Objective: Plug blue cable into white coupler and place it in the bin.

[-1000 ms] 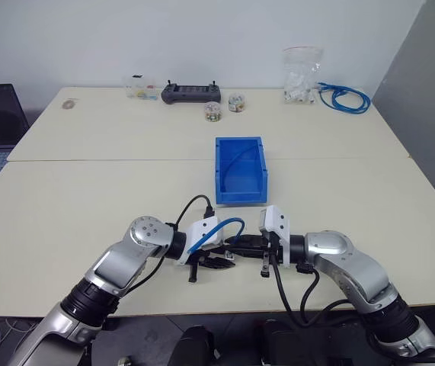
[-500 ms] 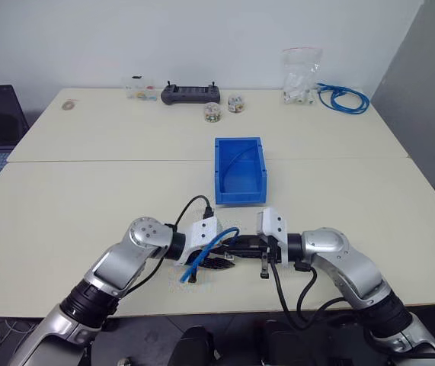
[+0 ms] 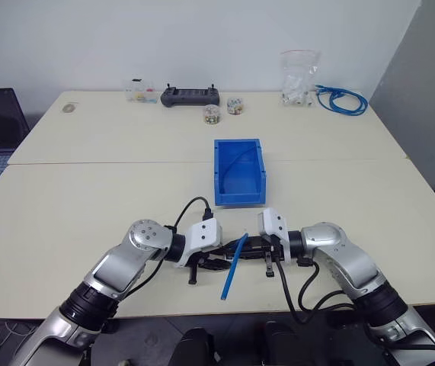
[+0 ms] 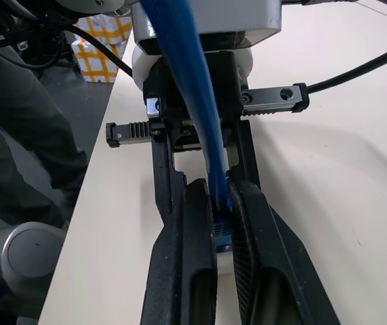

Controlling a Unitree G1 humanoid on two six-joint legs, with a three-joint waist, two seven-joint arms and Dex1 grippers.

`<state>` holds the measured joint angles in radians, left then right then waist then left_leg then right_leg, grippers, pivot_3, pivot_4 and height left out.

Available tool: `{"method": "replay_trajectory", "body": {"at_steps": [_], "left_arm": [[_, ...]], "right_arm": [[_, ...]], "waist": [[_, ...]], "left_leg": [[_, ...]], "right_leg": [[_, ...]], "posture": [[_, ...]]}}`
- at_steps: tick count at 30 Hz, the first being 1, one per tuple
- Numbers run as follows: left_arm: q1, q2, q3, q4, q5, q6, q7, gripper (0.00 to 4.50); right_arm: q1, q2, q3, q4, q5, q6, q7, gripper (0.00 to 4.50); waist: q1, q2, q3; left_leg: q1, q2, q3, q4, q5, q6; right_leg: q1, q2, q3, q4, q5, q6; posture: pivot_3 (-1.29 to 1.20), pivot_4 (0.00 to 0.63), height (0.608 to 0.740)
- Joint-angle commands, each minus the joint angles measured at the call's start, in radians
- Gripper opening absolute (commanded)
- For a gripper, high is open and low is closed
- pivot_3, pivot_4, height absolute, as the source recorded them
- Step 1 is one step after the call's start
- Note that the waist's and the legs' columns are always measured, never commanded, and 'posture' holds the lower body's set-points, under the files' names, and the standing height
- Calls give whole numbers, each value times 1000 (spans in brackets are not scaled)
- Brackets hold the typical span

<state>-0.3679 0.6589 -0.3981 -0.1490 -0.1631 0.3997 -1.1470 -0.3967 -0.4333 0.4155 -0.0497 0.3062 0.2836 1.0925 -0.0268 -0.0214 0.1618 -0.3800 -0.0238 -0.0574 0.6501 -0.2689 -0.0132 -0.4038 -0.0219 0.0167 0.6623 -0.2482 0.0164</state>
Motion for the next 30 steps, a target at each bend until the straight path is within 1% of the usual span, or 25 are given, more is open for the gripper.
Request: {"method": "replay_trajectory", "body": {"at_steps": [1,4,6,8,11,13,15,17,19,20,21,24,26,29,30], "left_arm": [[8,-8,1,-7,3,-8,0,797],[10,-7,2,-9,3,-11,-2,797],[10,-10,1,-10,4,-11,-1,797],[11,-11,2,-11,5,-10,-1,797],[11,-14,3,-12,7,-10,0,797],[12,-14,4,-12,8,-11,0,797],[18,-13,12,-7,4,-8,1,797],[30,-9,30,-5,3,-9,15,1499],[42,3,36,1,14,-39,17,1851],[50,5,45,-2,13,-45,23,2133],[63,11,63,-12,0,-44,25,2307],[96,27,119,-34,-31,-47,37,3017],[133,41,192,-55,-58,-49,60,3475],[173,49,334,-105,-150,13,102,4169],[178,51,360,-119,-168,29,111,4173]], "right_arm": [[9,-5,46,74,-58,16,22,36],[-3,6,50,82,-58,26,29,36],[-27,13,69,74,-40,112,44,36],[-41,6,98,72,-51,153,65,36],[-43,-5,127,89,-88,144,81,36],[-43,-4,120,94,-91,132,77,36],[-49,6,67,79,-64,132,52,36],[-52,13,13,53,-36,136,27,36],[-52,15,-19,30,-22,137,11,36],[-51,16,-35,13,-11,144,1,36],[-48,20,-53,-11,4,159,-13,36],[-42,22,-92,-69,37,202,-43,36],[-35,21,-133,-118,67,249,-81,36],[-48,31,-264,-184,168,411,-187,36],[-57,32,-299,-198,200,459,-210,36]], "waist": [[0,0,0],[0,1,-1],[0,1,-1],[0,1,-2],[-1,3,-4],[-1,2,-6],[-1,3,-6],[-1,3,-6],[-3,3,-6],[-3,3,-6],[-3,3,-6],[-3,3,-5],[-3,4,-4],[-2,3,-3],[-1,3,-3]], "left_leg": [[0,0,0,0,0,0],[0,0,0,0,0,0],[0,0,0,0,0,0],[0,0,0,0,0,0],[1,0,0,0,0,0],[1,0,0,0,0,0],[1,0,0,0,0,0],[1,0,0,0,0,0],[1,0,0,0,0,0],[0,0,0,0,0,0],[0,0,0,0,0,0],[0,0,-1,0,0,0],[-1,0,-1,0,0,0],[-2,0,-2,0,0,0],[-3,0,-2,0,0,0]], "right_leg": [[0,0,0,0,0,0],[0,0,0,0,0,0],[0,0,0,0,0,-1],[0,0,0,1,0,-1],[0,0,0,1,0,-1],[0,0,0,1,0,-1],[0,0,0,0,0,-1],[0,0,0,1,0,-1],[0,0,0,1,0,-1],[0,0,0,1,0,-1],[0,0,0,1,1,-2],[-1,0,0,1,1,-2],[-1,0,0,1,1,-2],[-2,-1,1,1,1,-2],[-2,-1,1,0,1,-2]], "posture": [[0,150,740],[0,150,740],[0,150,740],[0,150,740],[0,150,740],[0,150,740],[0,150,740],[0,150,740],[0,150,740],[0,150,740],[0,150,740],[0,150,740],[0,150,740],[0,150,740],[0,150,740]]}}
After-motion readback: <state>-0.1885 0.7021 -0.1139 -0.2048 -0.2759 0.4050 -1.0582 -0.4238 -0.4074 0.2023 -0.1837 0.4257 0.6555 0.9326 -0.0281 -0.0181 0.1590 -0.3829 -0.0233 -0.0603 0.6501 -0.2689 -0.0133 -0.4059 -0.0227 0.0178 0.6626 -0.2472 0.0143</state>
